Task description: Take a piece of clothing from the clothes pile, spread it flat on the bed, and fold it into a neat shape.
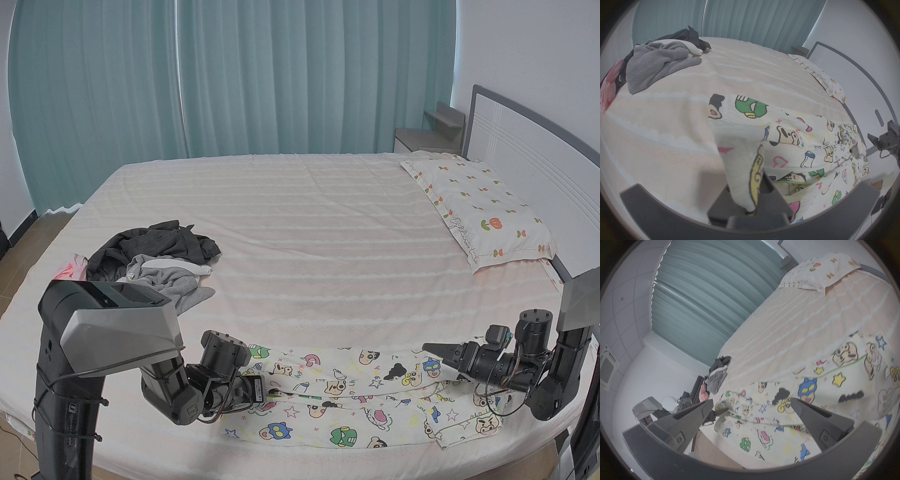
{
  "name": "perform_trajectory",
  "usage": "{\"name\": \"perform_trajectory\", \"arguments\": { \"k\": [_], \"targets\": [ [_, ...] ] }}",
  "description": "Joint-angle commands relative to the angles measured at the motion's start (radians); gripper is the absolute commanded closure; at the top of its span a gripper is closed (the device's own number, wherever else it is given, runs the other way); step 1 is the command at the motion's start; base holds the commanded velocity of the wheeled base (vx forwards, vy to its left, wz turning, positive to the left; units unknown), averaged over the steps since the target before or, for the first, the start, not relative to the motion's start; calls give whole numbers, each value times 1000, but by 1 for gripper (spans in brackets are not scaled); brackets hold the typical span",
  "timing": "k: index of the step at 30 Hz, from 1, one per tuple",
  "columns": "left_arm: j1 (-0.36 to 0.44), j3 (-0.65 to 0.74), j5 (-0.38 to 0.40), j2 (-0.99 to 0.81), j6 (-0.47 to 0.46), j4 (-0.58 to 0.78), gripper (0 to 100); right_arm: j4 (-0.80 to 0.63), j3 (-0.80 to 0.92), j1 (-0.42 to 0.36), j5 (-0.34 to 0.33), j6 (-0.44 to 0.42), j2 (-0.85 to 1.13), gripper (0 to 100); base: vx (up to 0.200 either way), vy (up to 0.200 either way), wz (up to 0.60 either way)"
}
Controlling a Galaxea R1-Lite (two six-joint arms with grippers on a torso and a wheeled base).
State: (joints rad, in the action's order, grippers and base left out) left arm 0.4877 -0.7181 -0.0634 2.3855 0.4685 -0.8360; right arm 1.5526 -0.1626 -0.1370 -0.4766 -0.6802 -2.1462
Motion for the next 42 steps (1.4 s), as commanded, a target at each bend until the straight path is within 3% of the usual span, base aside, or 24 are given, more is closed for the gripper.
{"name": "perform_trajectory", "arguments": {
  "k": [1, 8, 23, 27, 38, 42],
  "targets": [
    [-24, 23, -1, -58, 1, 0, 100, 18, -35, 74, -39, -10, 12, 0, 0, 0, 0],
    [-69, 35, 1, -80, -5, 0, 100, 18, -66, 112, -54, -67, 6, 0, 0, 0, 0],
    [-187, 85, 19, -151, -54, 1, 100, 18, -69, 114, -54, -65, -8, 0, 0, 0, 0],
    [-274, 134, 86, -213, -97, 1, 100, 18, -69, 112, -54, -65, -8, 0, 0, 0, 0],
    [-524, 149, 151, -292, -176, 51, 100, 18, -68, 111, -53, -61, -15, 0, 0, 0, 0],
    [-563, 146, 159, -316, -179, 64, 100, 18, -68, 111, -54, -61, -15, 0, 0, 0, 0]
  ]
}}
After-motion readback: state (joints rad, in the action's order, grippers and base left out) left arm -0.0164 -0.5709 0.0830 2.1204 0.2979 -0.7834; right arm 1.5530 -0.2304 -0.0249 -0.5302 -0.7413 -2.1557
